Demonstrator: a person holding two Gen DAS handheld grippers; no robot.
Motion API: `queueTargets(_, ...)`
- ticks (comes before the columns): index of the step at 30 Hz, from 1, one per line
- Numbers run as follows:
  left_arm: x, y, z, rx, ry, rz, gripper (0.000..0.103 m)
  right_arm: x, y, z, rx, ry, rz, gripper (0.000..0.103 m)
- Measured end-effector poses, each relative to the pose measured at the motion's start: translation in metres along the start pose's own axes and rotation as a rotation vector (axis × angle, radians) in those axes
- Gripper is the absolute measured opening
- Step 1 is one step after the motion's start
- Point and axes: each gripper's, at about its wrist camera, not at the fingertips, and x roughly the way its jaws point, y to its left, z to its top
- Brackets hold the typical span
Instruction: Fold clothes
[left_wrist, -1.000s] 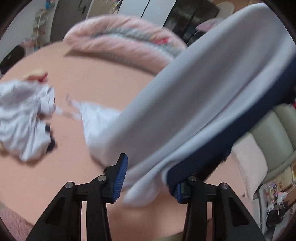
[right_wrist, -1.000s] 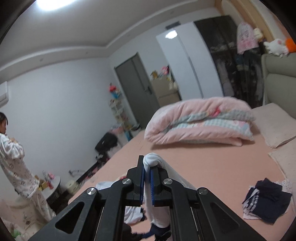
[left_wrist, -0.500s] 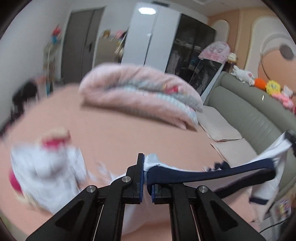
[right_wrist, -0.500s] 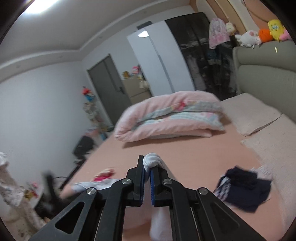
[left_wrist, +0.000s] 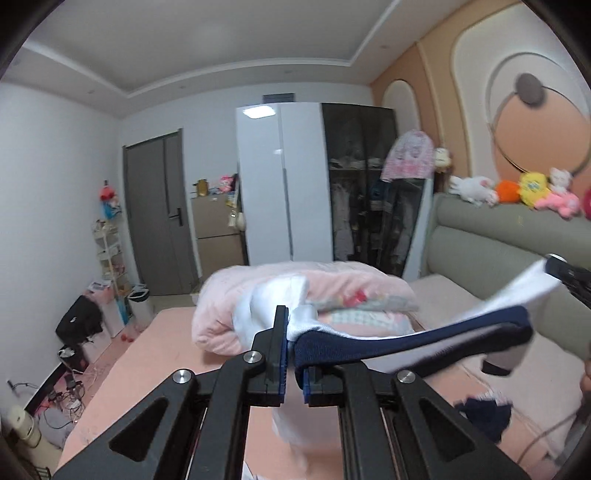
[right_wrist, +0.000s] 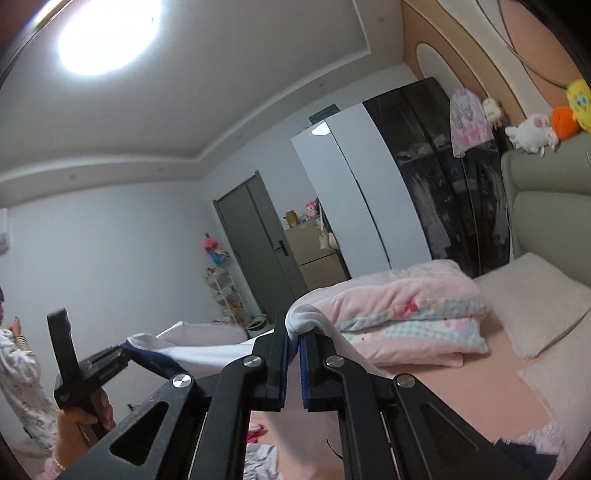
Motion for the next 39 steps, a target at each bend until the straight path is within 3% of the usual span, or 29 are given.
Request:
queueTargets(3,0.005,-0.015,-0.075,-0.026,0.136,-0.088,0.004,-0.018,-0.024,-0.064,0.059,0.084,-0.020,0.004)
queueTargets(7,0.040,-0.051,-0.209,-0.010,0.429,-0.170,0.004,-0.031,-0.066,-0.159,0.117,0.210,-0.111,0.004)
queueTargets(10,0.068,-0.071,-0.306,-0.087,0.665,-0.247,0.004,-0.031,-0.101,-0.229,0.158,0.349,-0.215,0.004)
queueTargets(12,0.078,-0.082,-0.358,-0.137,0.790,-0.277,0.004,-0.032,-0.120,-0.267,0.199,0.428,-0.237,0.004)
queueTargets(15,0.085,-0.090,-0.406,-0.217,0.908,-0.357,0.005,-0.032,-0.142,-0.305,0.222,0.525,-0.282,0.004)
queueTargets(17,0.089,-0.091,-0.422,-0.246,0.959,-0.379,0.014,-0.028,-0.153,-0.322,0.209,0.570,-0.303,0.004)
queueTargets(19,0.088,-0.085,-0.419,-0.250,0.937,-0.340,0.034,-0.020,-0.161,-0.332,0.198,0.597,-0.301,0.004)
queueTargets(22,0.073,-0.069,-0.402,-0.300,0.874,-0.355,0.038,0.005,-0.159,-0.329,0.159,0.615,-0.282,0.004)
queueTargets(24,0.065,-0.057,-0.398,-0.338,0.836,-0.341,0.047,0.032,-0.141,-0.325,0.114,0.614,-0.221,0.004)
queueTargets(26,0.060,-0.048,-0.401,-0.362,0.827,-0.309,0.047,0.064,-0.108,-0.336,0.065,0.651,-0.093,0.004)
queueTargets(29,0.055,-0.033,-0.408,-0.404,0.839,-0.282,0.047,0.111,-0.066,-0.378,0.045,0.823,0.109,0.007)
queueTargets(31,0.056,-0.028,-0.412,-0.434,0.847,-0.291,0.047,0.132,-0.055,-0.416,0.036,0.985,0.092,0.007)
queueTargets(32,0.057,-0.027,-0.414,-0.451,0.850,-0.307,0.047,0.132,-0.055,-0.426,0.024,1.019,0.057,0.007)
queueTargets(36,0.079,-0.043,-0.416,-0.492,0.873,-0.395,0.047,0.089,-0.078,-0.410,0.138,0.932,0.049,0.007)
queueTargets(38,0.095,-0.058,-0.410,-0.488,0.881,-0.433,0.047,0.063,-0.095,-0.397,0.192,0.862,-0.016,0.016)
queueTargets(39,0.103,-0.064,-0.406,-0.499,0.885,-0.455,0.047,0.050,-0.103,-0.390,0.219,0.827,-0.048,0.027)
